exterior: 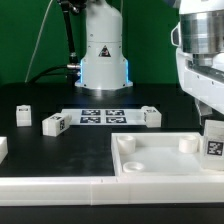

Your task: Assemble one leg

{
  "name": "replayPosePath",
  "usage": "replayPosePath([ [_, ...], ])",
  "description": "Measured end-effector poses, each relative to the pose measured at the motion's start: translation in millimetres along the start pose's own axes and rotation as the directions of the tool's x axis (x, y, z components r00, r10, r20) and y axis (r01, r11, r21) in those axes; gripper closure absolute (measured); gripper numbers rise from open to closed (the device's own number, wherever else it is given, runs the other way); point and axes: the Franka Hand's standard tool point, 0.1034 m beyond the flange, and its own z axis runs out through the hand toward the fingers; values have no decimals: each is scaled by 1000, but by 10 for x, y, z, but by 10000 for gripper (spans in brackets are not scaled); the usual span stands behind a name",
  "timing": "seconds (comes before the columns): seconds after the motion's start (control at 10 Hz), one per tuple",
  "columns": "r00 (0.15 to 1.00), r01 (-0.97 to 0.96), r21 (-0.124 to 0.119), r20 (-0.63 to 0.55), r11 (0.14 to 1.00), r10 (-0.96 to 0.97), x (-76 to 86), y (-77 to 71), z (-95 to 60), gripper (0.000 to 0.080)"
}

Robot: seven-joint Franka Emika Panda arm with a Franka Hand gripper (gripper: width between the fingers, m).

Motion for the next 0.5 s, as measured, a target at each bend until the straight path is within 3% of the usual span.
replayPosePath([
  [0.2, 970, 244, -1, 0, 970, -244, 4, -6, -5, 153],
  [0.5, 840, 542, -9, 3, 840, -542, 9, -13, 8, 150],
])
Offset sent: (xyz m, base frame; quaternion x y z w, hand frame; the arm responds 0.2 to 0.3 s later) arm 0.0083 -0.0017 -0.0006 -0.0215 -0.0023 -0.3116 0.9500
